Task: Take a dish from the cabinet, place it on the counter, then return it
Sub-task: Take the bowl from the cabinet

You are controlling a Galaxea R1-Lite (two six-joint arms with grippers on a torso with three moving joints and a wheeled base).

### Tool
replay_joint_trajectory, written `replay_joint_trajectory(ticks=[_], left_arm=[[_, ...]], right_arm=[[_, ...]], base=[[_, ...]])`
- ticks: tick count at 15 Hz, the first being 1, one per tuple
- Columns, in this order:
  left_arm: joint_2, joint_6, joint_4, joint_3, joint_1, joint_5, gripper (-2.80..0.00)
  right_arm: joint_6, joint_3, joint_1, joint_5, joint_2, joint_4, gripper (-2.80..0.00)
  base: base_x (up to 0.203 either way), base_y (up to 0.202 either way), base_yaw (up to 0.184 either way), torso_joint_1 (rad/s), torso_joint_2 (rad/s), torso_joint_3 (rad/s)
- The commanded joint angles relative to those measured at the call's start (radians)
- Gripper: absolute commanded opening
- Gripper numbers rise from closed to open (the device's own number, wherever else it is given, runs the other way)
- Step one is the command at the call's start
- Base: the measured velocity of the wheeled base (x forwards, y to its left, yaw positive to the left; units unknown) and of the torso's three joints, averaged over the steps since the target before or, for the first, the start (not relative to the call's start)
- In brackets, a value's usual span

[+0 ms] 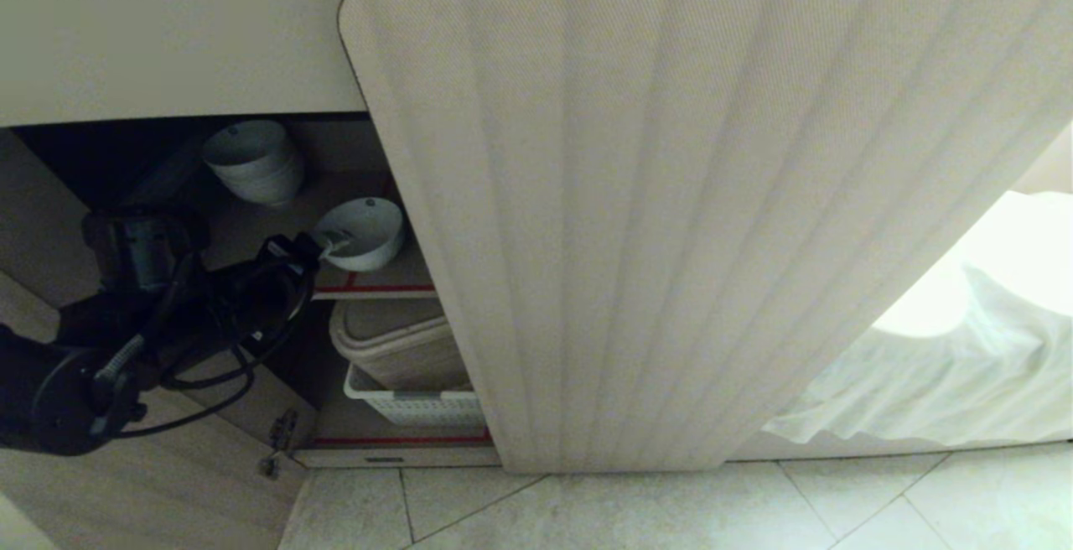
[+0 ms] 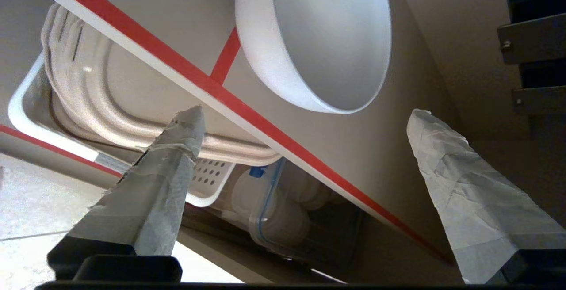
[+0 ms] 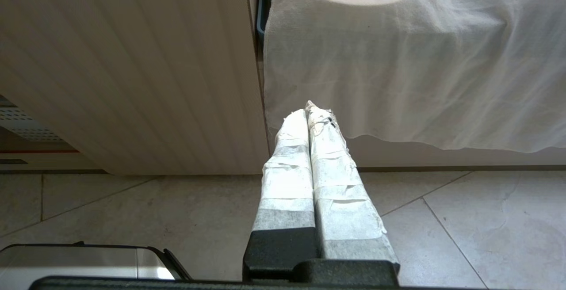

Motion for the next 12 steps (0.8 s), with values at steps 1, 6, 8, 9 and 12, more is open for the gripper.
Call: replay_joint_trajectory(ticks=[1, 6, 8, 9, 12], left_arm=[[0.009, -0.002, -0.006, -0.006, 0.0, 0.0, 0.0], [0.045, -0.003, -0.004, -0.056, 0.0, 0.001, 0.0], [0.05, -0.002, -0.004, -0.056, 0.0, 0.0, 0.0], [0.055, -0.003, -0.003, -0.066, 0.0, 0.0, 0.0], [0.064, -0.001, 0.074, -0.129, 0.008, -0.007, 0.0]], right_arm=[[0.0, 0.0, 0.001, 0.0, 0.0, 0.0, -2.8], [0.0, 0.0, 0.001, 0.0, 0.0, 0.0, -2.8], [0.0, 0.0, 0.0, 0.0, 0.0, 0.0, -2.8], [0.0, 0.0, -0.001, 0.0, 0.0, 0.0, -2.8], [0.0, 0.0, 0.001, 0.0, 0.0, 0.0, -2.8]], base=[[0.0, 0.0, 0.0, 0.0, 0.0, 0.0], [0.0, 0.0, 0.0, 0.0, 0.0, 0.0], [0.0, 0.0, 0.0, 0.0, 0.0, 0.0], [0.0, 0.0, 0.0, 0.0, 0.0, 0.0], [0.0, 0.0, 0.0, 0.0, 0.0, 0.0]])
